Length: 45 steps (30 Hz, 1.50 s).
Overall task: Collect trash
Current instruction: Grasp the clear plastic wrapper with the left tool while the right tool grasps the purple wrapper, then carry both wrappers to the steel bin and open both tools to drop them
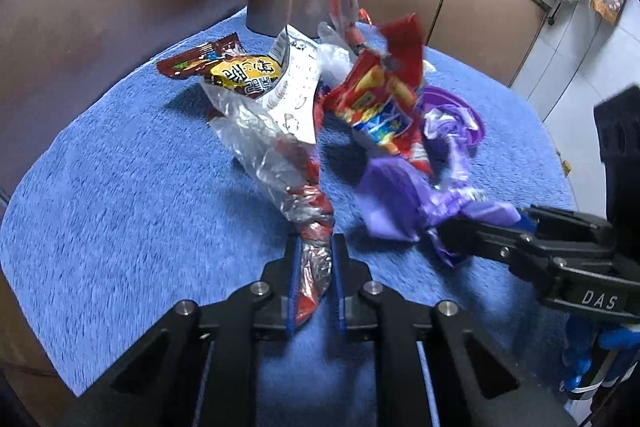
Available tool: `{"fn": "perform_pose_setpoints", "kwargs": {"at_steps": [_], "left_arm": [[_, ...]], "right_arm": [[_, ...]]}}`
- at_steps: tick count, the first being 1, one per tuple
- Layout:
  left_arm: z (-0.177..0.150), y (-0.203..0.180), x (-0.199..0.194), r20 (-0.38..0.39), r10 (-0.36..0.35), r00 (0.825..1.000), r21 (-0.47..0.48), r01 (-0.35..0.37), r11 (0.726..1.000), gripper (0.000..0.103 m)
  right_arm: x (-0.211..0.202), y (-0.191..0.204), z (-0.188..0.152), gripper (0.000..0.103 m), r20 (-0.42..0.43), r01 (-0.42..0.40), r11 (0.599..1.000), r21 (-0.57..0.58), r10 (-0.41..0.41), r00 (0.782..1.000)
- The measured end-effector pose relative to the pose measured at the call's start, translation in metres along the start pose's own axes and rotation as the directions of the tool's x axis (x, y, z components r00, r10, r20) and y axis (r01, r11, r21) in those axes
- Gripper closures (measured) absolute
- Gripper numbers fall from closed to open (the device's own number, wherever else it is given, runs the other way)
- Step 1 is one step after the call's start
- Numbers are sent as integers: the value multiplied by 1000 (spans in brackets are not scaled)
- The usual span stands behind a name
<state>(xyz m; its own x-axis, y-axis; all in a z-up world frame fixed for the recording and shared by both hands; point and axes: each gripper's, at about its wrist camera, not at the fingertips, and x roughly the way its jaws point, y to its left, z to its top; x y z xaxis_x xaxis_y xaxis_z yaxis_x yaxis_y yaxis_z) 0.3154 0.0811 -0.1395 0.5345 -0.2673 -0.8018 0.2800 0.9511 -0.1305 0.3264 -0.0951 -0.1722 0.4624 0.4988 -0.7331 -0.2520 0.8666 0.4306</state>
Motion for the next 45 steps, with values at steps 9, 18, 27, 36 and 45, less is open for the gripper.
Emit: {"fn": "perform_pose_setpoints", "kwargs": {"at_steps": [9,18,27,36,45], "left_arm": [[-34,-20,-51,33,-14,999,-8,15,1000,90],[-43,-103,-104,89,-69,994,119,58,991,90],[-42,-251,-88,-8,-233,972,328,222,918,90],[-61,-377,-18,-182,-287,940,432,339,836,89],[-58,-422,28,-278,-368,887,393,454,799,75]], "right_arm": [[-69,-5,-50,66,36,-23,999,38,21,999],[-177,-37,-84,66,201,31,994,105,-51,978],[-260,-133,-166,66,201,325,893,311,-396,896],[-249,-231,-218,65,27,469,754,460,-540,841],[-238,-279,-237,48,-47,521,700,488,-575,817]]}}
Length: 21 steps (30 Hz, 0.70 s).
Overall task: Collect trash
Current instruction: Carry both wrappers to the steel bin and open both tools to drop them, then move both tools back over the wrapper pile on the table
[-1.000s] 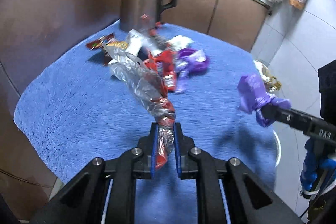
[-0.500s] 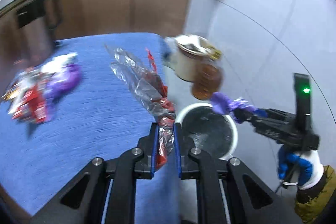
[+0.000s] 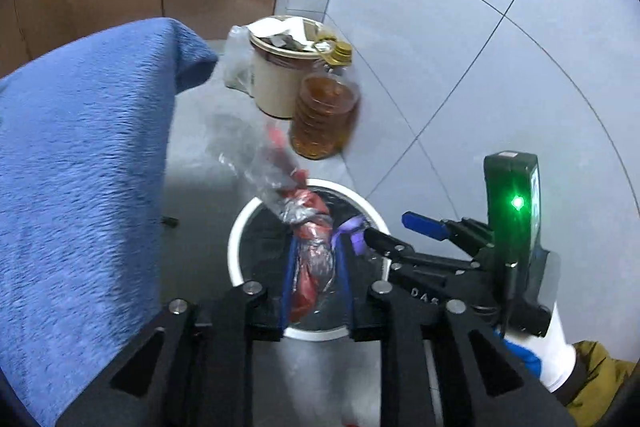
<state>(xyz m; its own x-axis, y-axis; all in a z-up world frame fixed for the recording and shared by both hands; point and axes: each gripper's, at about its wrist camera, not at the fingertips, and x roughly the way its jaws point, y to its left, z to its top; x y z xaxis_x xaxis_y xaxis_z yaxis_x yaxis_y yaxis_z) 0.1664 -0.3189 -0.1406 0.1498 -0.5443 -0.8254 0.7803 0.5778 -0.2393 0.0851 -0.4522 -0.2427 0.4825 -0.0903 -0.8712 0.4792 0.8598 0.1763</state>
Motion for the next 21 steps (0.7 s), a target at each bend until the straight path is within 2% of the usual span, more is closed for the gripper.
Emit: {"fn": "perform_pose_setpoints", "kwargs": {"at_steps": [2,3,8,12,16,21], "left_arm": [[-2,2,-7,14,-16,1000,-16,16,1000,62],[-2,3,-11,24,-27,999,-26,27,999,58],[-5,10,-30,61,-29,998,-52,32,998,58],[-10,14,-56,120,14,993,-61,-7,998,58],[-23,19,-92,200,64,978,-81,-49,995,58],[-47,30,-140,247,126,961,-88,-107,990,58]], "right_arm": [[-1,-4,-1,47,3,2,1000,13,-2,1000],[-3,-5,-2,47,7,8,1000,15,-8,1000],[-15,-9,-5,47,21,17,999,45,-18,1000],[-36,-3,-4,47,57,6,999,51,-9,998],[-65,16,1,47,111,-22,1000,18,20,994],[-107,55,8,47,179,-66,996,-63,77,981]]}}
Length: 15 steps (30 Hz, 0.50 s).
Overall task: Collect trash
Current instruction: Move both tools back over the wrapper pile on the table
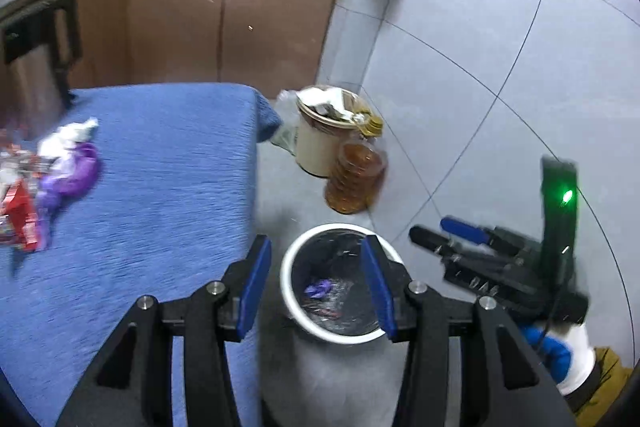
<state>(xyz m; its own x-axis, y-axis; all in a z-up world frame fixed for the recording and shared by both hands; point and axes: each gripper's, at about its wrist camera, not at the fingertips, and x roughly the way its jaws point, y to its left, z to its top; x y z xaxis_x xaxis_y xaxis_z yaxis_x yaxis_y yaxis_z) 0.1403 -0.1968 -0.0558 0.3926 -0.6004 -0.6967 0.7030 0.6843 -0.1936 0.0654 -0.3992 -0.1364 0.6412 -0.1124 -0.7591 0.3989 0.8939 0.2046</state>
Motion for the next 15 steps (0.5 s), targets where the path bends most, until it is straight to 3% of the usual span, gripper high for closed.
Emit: {"fn": "perform_pose_setpoints", "kwargs": {"at_steps": [9,15], "left_arm": [[-29,70,-98,107,133,985,-109,-121,987,58],[-48,136,-132,97,233,968,-188,-212,959,58]], "right_arm": [[-64,93,22,47,92,-166,974,-157,181,979],[-75,152,33,47,72,-282,929,-241,307,949]]}}
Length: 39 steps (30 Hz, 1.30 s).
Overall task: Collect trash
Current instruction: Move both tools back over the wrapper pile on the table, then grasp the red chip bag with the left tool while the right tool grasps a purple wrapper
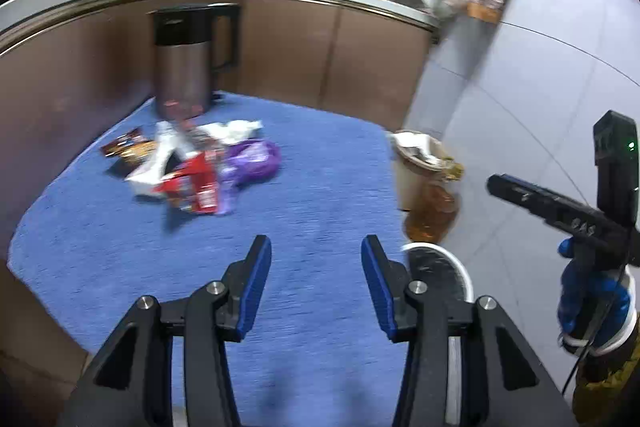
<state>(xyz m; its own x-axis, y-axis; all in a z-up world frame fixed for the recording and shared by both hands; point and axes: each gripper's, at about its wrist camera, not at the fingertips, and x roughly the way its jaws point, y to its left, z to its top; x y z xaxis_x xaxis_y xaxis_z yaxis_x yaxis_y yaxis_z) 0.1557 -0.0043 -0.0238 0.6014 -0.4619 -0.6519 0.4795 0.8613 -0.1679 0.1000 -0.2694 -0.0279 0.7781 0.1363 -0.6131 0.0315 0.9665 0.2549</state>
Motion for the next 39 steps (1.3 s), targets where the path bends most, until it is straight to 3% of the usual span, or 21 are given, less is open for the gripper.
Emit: {"fn": "perform_pose_setpoints", "kwargs": {"at_steps": [7,14,22,27,34,37,39], "left_arm": [[11,72,18,-46,78,996,-41,-80,996,58],[41,99,69,-87,66,994,19,-64,998,58],[64,121,139,-148,81,986,100,-67,993,58],[66,134,167,-180,85,980,97,-68,993,58],[63,139,182,-199,47,979,72,-33,997,58],[60,138,183,-195,44,980,70,-31,997,59],[59,137,184,-197,39,980,65,-26,998,72]], "right_arm": [[65,44,24,47,-83,-129,991,-35,126,989],[162,79,48,46,-185,-234,972,-20,226,956],[261,102,65,46,-268,-255,967,3,247,931],[295,109,66,39,-303,-237,971,-22,219,928],[320,117,62,38,-335,-249,968,-14,230,914],[326,118,59,45,-342,-251,968,-11,232,910],[327,118,58,63,-341,-257,966,-4,240,909]]}}
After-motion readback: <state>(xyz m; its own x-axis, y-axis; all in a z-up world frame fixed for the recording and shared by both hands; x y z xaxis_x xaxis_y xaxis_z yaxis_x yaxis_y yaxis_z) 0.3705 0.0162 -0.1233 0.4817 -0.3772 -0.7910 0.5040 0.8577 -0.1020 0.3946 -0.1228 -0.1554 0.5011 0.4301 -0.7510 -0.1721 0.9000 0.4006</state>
